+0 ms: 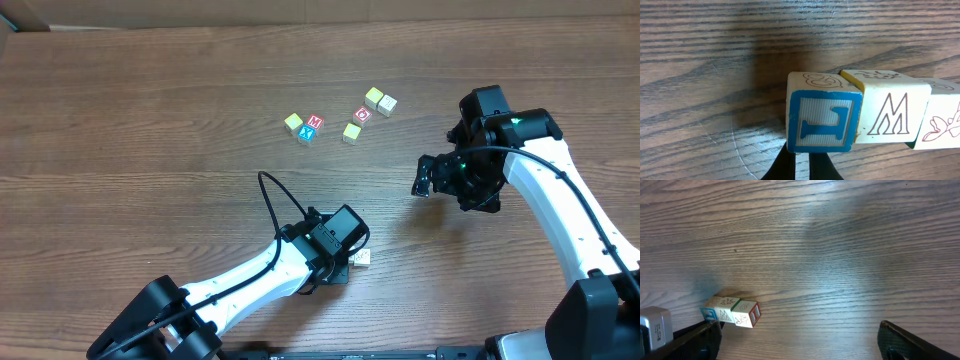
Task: Flip 5 blocks
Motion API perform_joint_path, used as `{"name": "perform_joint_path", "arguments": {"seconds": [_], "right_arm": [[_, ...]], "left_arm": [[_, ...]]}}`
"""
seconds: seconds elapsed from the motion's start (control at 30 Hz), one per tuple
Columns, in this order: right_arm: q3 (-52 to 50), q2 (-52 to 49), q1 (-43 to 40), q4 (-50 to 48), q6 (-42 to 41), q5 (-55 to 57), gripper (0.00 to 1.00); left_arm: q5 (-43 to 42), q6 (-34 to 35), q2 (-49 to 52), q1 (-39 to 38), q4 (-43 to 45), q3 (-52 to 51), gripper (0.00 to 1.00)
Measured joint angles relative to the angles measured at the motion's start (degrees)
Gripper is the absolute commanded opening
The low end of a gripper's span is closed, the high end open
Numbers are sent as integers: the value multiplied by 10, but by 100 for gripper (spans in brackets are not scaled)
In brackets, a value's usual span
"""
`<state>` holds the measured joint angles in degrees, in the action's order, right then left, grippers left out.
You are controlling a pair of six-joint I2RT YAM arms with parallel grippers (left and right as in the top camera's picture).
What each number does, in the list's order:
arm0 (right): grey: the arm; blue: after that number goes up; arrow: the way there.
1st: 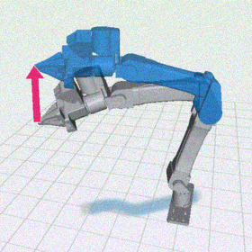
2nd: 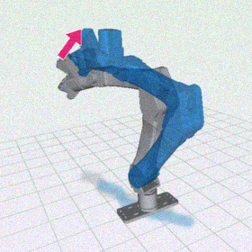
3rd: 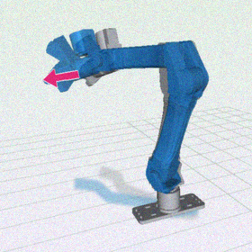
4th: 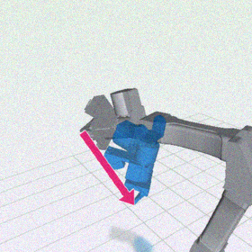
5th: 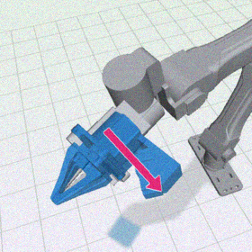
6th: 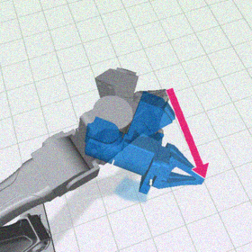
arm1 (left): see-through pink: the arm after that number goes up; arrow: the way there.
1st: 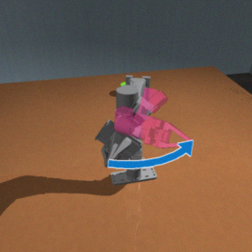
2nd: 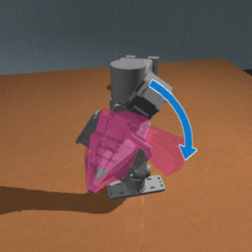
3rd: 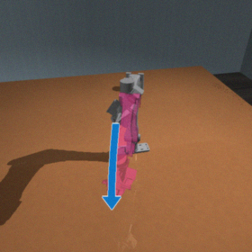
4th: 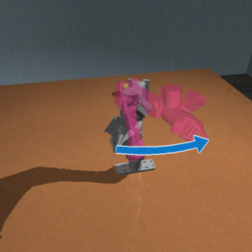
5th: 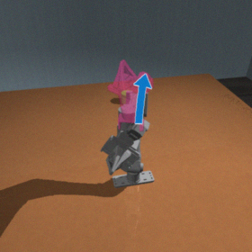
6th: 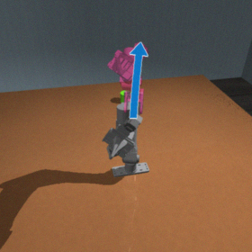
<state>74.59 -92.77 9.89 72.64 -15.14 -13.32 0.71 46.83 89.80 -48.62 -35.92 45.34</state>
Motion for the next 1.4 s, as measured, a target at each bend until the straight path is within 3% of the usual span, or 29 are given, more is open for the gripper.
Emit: {"name": "perform_joint_path", "arguments": {"seconds": [0.83, 0.9, 0.93, 1.0, 1.03, 1.2, 1.4], "right_arm": [[0, 0, 0, 0, 1, 0, 99], [0, 0, 0, -1, 5, 0, 79], [0, 0, 0, -2, 5, 0, 50], [0, 0, 0, -2, 3, -1, 25], [0, 0, 0, -2, 3, -3, 18], [-19, 0, 19, -15, 1, -24, 4], [-110, 0, 122, -77, -39, -34, 4]], "left_arm": [[-2, -1, -15, 0, -12, 0, 4], [0, -2, -39, -1, -32, 0, 4], [2, -2, -58, -1, -43, 0, 4], [13, -2, -99, 0, -62, 2, 8], [21, -2, -121, 0, -73, 4, 8], [55, -6, -183, 34, -121, 12, 6], [71, -35, -184, 112, -132, 12, 6]]}}
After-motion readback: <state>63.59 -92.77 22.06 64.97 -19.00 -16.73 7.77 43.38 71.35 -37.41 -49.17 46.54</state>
